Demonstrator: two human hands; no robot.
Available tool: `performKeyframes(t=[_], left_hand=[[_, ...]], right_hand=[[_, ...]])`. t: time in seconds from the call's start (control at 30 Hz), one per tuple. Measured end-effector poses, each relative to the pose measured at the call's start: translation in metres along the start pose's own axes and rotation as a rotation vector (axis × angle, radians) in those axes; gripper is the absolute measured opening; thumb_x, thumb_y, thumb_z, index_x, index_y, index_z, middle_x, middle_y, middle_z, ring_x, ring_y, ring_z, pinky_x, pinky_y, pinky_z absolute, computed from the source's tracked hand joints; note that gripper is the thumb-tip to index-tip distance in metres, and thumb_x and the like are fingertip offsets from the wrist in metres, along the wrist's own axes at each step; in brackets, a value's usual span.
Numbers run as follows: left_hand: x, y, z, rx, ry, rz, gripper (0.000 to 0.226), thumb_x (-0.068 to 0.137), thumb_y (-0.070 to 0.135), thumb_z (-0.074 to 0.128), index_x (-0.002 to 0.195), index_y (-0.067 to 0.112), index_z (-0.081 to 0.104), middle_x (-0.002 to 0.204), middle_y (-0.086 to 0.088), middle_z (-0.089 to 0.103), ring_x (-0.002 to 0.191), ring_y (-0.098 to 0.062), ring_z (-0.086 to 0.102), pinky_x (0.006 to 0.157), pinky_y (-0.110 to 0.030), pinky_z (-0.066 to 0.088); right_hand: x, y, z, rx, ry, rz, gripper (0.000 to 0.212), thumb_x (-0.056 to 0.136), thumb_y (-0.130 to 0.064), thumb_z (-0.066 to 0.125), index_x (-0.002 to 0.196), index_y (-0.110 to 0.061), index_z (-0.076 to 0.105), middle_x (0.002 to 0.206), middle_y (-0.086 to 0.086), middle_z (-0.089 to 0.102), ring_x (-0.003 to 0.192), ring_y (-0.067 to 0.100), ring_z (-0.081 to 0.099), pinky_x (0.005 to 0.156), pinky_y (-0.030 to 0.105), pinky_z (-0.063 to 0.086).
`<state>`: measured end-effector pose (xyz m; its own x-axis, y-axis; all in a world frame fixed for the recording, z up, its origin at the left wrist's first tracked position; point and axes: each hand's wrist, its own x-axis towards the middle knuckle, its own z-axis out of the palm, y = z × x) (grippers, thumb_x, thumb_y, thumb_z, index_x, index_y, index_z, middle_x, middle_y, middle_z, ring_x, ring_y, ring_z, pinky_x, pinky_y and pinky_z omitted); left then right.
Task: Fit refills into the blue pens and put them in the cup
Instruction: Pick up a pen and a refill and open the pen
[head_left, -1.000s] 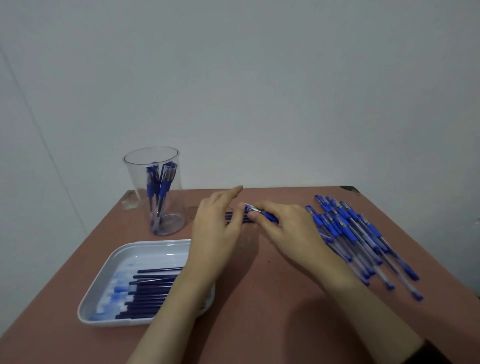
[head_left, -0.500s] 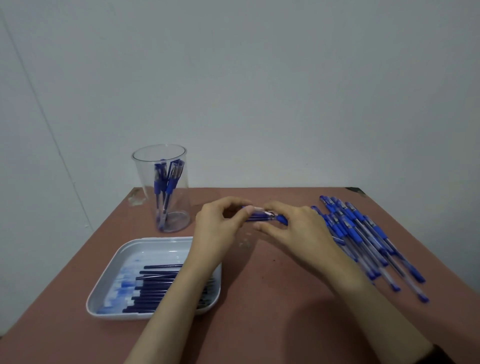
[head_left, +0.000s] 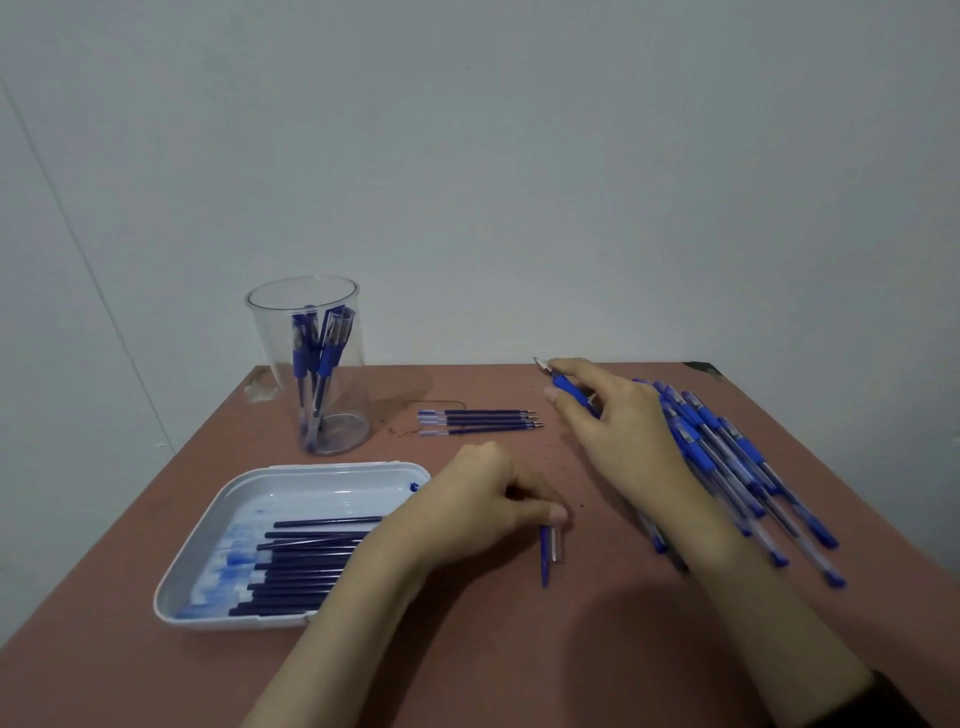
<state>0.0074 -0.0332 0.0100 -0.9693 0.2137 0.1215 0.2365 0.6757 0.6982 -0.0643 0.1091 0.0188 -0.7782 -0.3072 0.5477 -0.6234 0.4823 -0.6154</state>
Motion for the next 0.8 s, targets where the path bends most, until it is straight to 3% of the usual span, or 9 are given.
performKeyframes(t=[0.1, 0.2, 0.3, 0.4, 0.47, 0.53, 0.63, 0.8], left_hand=[[0.001, 0.000, 0.004, 0.090, -0.030, -0.002, 0.015, 0.087, 0.025, 0.067, 0.099, 0.023, 0.075, 0.097, 0.009, 0.073, 0.088, -0.002, 0.062, 0.081, -0.018, 0.046], [0.001, -0.001, 0.005, 0.149, -0.027, 0.005, 0.016, 0.088, 0.025, 0.065, 0.101, 0.025, 0.074, 0.096, 0.005, 0.071, 0.081, -0.003, 0.058, 0.073, -0.013, 0.043], [0.002, -0.004, 0.005, 0.208, 0.018, 0.002, 0.016, 0.087, 0.027, 0.065, 0.100, 0.023, 0.074, 0.089, 0.005, 0.067, 0.075, -0.005, 0.055, 0.070, -0.018, 0.042], [0.005, -0.006, 0.000, 0.183, 0.275, -0.040, 0.018, 0.086, 0.031, 0.066, 0.099, 0.021, 0.073, 0.079, 0.011, 0.062, 0.067, -0.002, 0.054, 0.064, -0.011, 0.039], [0.008, -0.006, -0.007, 0.021, 0.513, -0.087, 0.020, 0.087, 0.030, 0.064, 0.104, 0.021, 0.071, 0.083, 0.012, 0.063, 0.070, 0.005, 0.055, 0.066, -0.004, 0.038], [0.009, -0.005, -0.013, -0.280, 0.586, -0.114, 0.021, 0.089, 0.030, 0.061, 0.108, 0.022, 0.070, 0.093, 0.011, 0.068, 0.083, 0.002, 0.061, 0.077, -0.012, 0.045], [0.006, 0.001, -0.013, -0.633, 0.467, -0.099, 0.016, 0.094, 0.024, 0.054, 0.097, 0.028, 0.069, 0.091, 0.012, 0.071, 0.088, 0.000, 0.063, 0.078, -0.018, 0.046], [0.005, 0.001, -0.013, -0.904, 0.364, -0.078, 0.019, 0.092, 0.020, 0.055, 0.103, 0.017, 0.070, 0.091, 0.001, 0.073, 0.085, -0.005, 0.067, 0.083, -0.022, 0.049]], right_hand=[[0.000, 0.001, 0.002, 0.017, -0.002, -0.012, 0.027, 0.092, -0.021, 0.062, 0.118, -0.018, 0.068, 0.092, 0.005, 0.073, 0.083, 0.020, 0.065, 0.077, 0.028, 0.049], [-0.001, 0.002, 0.004, 0.015, -0.025, -0.019, 0.027, 0.092, -0.020, 0.062, 0.118, -0.020, 0.068, 0.088, 0.003, 0.073, 0.082, 0.020, 0.065, 0.078, 0.036, 0.051], [-0.001, 0.001, 0.004, 0.048, -0.036, 0.012, 0.027, 0.092, -0.020, 0.062, 0.118, -0.021, 0.068, 0.087, -0.002, 0.073, 0.079, 0.013, 0.064, 0.076, 0.026, 0.049], [-0.001, -0.001, 0.005, 0.145, -0.040, 0.105, 0.024, 0.092, -0.021, 0.062, 0.114, -0.023, 0.070, 0.074, -0.008, 0.067, 0.063, 0.005, 0.054, 0.064, 0.014, 0.044], [0.000, -0.003, 0.004, 0.308, -0.095, 0.214, 0.019, 0.093, -0.021, 0.059, 0.108, -0.025, 0.071, 0.064, -0.003, 0.060, 0.052, 0.005, 0.046, 0.055, 0.017, 0.040], [0.000, -0.009, 0.004, 0.534, -0.193, 0.331, 0.016, 0.095, -0.020, 0.056, 0.104, -0.018, 0.070, 0.061, 0.001, 0.059, 0.047, 0.008, 0.042, 0.046, 0.020, 0.035], [-0.001, -0.016, 0.005, 0.814, -0.344, 0.434, 0.018, 0.096, -0.017, 0.051, 0.095, -0.007, 0.066, 0.063, 0.011, 0.057, 0.044, 0.012, 0.038, 0.046, 0.027, 0.022], [-0.004, -0.016, 0.005, 1.033, -0.517, 0.498, 0.028, 0.093, -0.022, 0.048, 0.081, -0.011, 0.071, 0.058, 0.008, 0.051, 0.037, 0.008, 0.030, 0.040, 0.021, 0.018]])
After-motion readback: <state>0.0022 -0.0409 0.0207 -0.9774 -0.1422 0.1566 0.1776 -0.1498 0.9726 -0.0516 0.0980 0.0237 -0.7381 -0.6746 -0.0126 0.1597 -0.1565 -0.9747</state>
